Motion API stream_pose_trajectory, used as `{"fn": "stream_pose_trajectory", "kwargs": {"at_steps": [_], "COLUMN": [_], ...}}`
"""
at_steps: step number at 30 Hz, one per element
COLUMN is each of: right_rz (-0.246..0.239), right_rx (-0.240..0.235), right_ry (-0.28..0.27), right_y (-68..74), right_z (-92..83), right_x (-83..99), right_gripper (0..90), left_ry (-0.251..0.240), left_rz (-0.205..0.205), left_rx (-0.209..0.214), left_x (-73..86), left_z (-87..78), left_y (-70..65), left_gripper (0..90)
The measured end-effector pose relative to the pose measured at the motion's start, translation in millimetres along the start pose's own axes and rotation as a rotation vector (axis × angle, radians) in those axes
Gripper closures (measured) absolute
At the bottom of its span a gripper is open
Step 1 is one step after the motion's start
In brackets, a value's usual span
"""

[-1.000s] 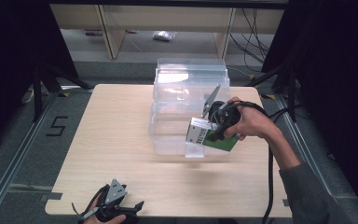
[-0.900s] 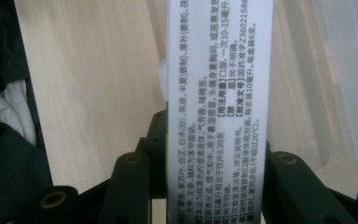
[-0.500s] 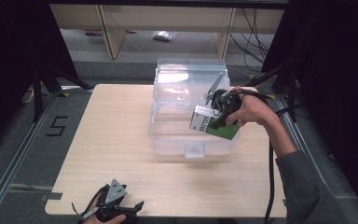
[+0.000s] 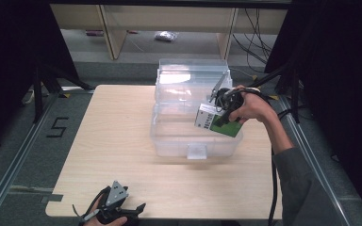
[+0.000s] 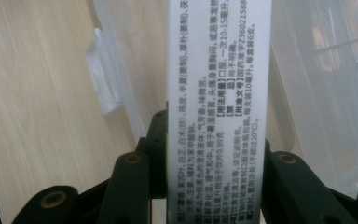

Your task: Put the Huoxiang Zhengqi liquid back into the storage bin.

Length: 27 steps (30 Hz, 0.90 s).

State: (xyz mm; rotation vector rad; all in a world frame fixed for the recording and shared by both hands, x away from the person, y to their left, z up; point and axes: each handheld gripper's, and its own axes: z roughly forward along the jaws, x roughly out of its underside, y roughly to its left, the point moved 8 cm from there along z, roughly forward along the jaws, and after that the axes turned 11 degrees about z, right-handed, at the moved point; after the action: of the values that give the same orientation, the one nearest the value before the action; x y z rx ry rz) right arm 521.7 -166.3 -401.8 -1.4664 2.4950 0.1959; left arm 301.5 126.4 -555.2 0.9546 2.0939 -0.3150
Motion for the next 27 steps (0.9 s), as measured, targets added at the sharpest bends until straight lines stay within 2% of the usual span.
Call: {"fn": "stream_pose_trajectory", "kwargs": {"at_steps": [7,9,12,14,15,16,17,19,21,25,26,27], "right_rz": [0.011,-0.009,0.024,0.006,0.033,0.008,-0.022,0.006,-0.01,-0.003,-0.018,-0.01], "right_rx": [-0.005,0.009,0.002,0.012,0.009,0.0,0.014,0.02,0.017,0.01,0.007,0.011], "right_ry": [0.02,0.032,0.04,0.044,0.037,0.029,0.038,0.058,0.045,0.065,0.059,0.058], "right_y": [-4.5,-8.6,-7.3,-11.5,-9.1,-11.3,-14.7,-14.3,-15.9,-16.1,-17.0,-16.8], "right_z": [9.8,12.2,14.6,16.1,16.8,19.1,20.9,23.2,25.8,32.6,34.6,35.9], "right_x": [2.0,3.4,3.6,3.8,3.3,2.4,2.9,5.2,4.9,8.7,8.9,9.2], "right_gripper": [64.8,64.7,64.7,64.7,64.7,64.7,64.7,64.7,64.7,64.7,64.7,64.7], "left_ry": [0.002,0.003,0.003,0.002,-0.001,-0.001,0.001,0.001,0.002,0.0,0.004,-0.002], "left_rz": [0.0,0.0,0.0,0.0,0.0,0.0,0.0,0.0,0.001,0.0,0.003,-0.002], "left_rx": [0.0,0.0,0.001,0.001,0.001,0.002,0.002,0.002,0.001,0.003,-0.004,0.001], "left_x": [0.1,0.2,0.2,0.1,0.0,0.0,0.1,0.1,0.2,0.1,0.5,0.0], "left_z": [-0.5,-0.4,-0.3,-0.2,0.1,0.1,0.0,-0.2,-0.2,0.2,0.4,0.4], "left_y": [-0.1,-0.1,-0.2,-0.3,-0.3,-0.3,-0.4,-0.5,-0.3,-0.6,0.4,-0.6], "left_gripper": [15.0,15.0,15.0,15.0,15.0,15.0,14.9,15.0,15.0,15.0,15.0,15.0]}}
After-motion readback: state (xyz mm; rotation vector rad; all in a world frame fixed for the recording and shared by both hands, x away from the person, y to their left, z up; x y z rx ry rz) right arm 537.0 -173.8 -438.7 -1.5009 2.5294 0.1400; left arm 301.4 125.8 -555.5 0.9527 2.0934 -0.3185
